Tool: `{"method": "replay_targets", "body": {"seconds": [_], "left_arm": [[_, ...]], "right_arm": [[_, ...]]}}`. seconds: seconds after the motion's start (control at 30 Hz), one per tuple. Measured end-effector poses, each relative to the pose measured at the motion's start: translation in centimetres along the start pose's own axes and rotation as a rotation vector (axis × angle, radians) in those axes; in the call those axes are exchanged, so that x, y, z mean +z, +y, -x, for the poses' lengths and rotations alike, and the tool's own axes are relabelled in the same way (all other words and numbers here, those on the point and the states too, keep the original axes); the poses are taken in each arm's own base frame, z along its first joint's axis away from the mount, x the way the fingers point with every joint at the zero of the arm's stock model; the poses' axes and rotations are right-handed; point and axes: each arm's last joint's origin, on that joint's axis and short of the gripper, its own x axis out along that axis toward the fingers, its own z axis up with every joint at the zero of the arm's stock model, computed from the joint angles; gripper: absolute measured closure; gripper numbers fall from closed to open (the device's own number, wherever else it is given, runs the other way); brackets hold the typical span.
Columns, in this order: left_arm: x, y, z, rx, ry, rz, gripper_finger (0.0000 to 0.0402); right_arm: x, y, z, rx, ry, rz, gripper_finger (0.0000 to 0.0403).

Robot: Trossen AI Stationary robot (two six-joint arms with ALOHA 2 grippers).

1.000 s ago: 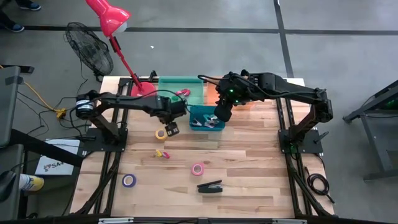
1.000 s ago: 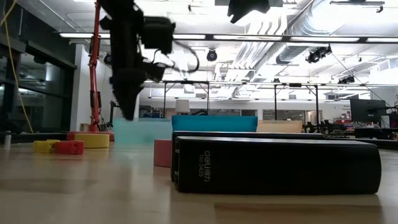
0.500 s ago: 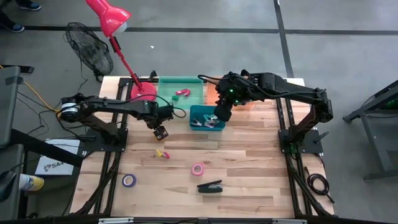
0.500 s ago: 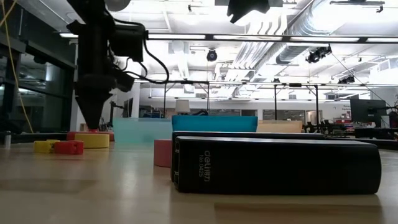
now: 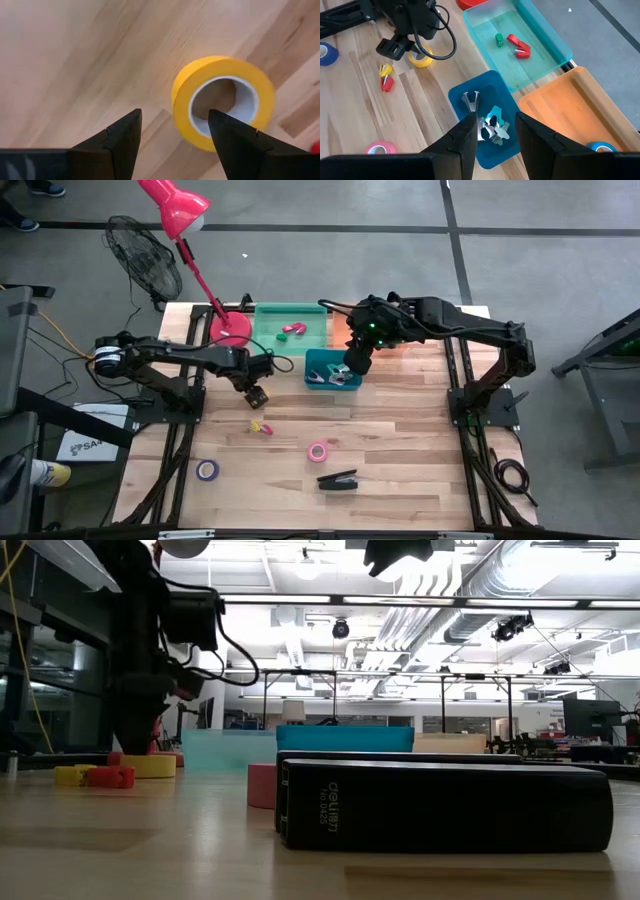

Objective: Pick and place Stapler, Stapler remover, tape
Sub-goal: Put the yellow tape into the orange bin

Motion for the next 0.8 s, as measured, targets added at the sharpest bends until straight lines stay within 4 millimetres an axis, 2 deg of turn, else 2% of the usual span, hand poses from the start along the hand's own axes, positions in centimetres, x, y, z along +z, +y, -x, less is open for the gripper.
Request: {"method": "replay_targets", "body": {"seconds": [0.17,0.43,0.63,0.8], "left_arm": [[-0.4,0.2,-0.4,0.006,0.014,0.009,0.0226],[-0.4,0.2,-0.5,0.003,0.009,0.004,0.0368],[0.3,-0.2,0.4,-0.062,-0.085,-0.015,0.0368],[1.5,-0.6,4.1,-0.134,-0.283,-0.053,0.0370]], "right_arm": [[0.0,0.0,0.0,0.000,0.000,0.000,0.0279],[0.0,0.0,0.0,-0.008,-0.003,0.000,0.0279],[0.0,0.0,0.0,-0.007,-0.003,0.000,0.0279],[0.2,0.1,-0.2,-0.002,-0.012,-0.001,0.0279]]}}
